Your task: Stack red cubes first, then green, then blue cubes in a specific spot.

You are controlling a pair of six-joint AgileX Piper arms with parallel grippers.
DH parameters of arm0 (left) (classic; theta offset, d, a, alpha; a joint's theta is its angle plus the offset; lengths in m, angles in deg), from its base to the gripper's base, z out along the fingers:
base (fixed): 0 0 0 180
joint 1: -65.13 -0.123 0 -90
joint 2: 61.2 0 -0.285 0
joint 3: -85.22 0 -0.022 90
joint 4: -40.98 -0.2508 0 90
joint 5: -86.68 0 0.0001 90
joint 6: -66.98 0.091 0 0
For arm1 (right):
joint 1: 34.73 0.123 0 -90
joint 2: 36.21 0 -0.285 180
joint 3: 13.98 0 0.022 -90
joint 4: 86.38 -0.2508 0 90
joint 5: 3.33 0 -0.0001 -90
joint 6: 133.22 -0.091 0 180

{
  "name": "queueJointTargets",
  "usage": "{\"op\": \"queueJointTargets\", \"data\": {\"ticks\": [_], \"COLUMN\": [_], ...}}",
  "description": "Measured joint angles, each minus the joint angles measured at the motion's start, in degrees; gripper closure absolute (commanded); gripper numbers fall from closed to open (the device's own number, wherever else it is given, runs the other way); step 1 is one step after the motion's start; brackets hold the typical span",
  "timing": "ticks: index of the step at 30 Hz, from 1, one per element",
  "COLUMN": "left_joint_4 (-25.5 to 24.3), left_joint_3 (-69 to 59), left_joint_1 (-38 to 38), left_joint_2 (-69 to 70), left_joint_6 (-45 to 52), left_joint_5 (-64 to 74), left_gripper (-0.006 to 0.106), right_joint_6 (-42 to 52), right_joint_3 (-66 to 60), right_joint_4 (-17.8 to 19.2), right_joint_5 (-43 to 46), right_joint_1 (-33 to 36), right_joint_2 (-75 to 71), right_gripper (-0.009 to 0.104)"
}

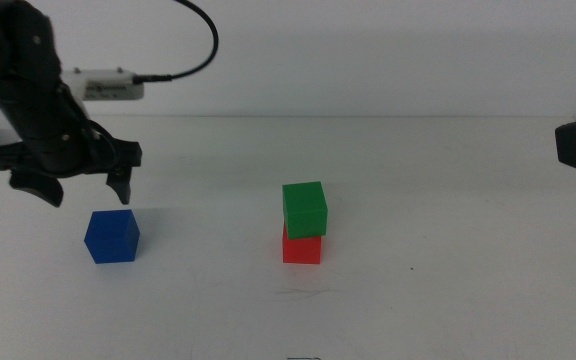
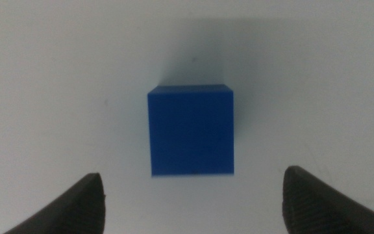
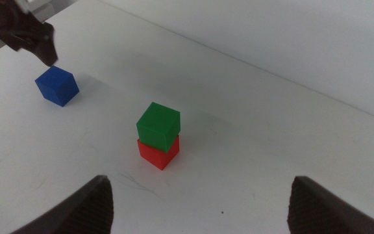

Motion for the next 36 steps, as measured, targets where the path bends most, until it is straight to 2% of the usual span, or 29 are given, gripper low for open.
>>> {"op": "queueJointTargets", "data": {"ticks": [12,16,19,24,29,30,33,36], "left_joint_4": [0.06,0.41,0.49,1.24,3.34,4.0,4.3,0.12], "left_joint_3": [2.14,2.14,2.14,2.28,2.39,2.39,2.91,5.89], "left_joint_1": [0.0,0.0,0.0,0.0,0.0,0.0,0.74,3.94], "left_joint_2": [-10.61,-12.8,-13.64,-14.6,-14.22,-13.66,-10.28,-5.83], "left_joint_6": [1.64,2.0,2.02,2.19,2.25,2.17,-0.36,-5.56], "left_joint_5": [-1.6,-1.73,-2.43,-3.77,-3.44,-2.7,0.27,4.21], "left_gripper": [0.007,0.014,0.029,0.066,0.099,0.102,0.102,0.102], "right_joint_6": [0.0,0.0,0.0,0.0,0.0,0.0,0.0,0.0], "right_joint_3": [0.0,0.0,0.0,0.0,0.0,0.0,0.0,0.0], "right_joint_4": [0.0,0.0,0.0,0.0,0.0,0.0,0.0,0.0], "right_joint_5": [0.0,0.0,0.0,0.0,0.0,0.0,0.0,0.0], "right_joint_1": [0.0,0.0,0.0,0.0,0.0,0.0,0.0,0.0], "right_joint_2": [0.0,0.0,0.0,0.0,0.0,0.0,0.0,0.0], "right_gripper": [0.02,0.02,0.02,0.02,0.02,0.02,0.02,0.02]}}
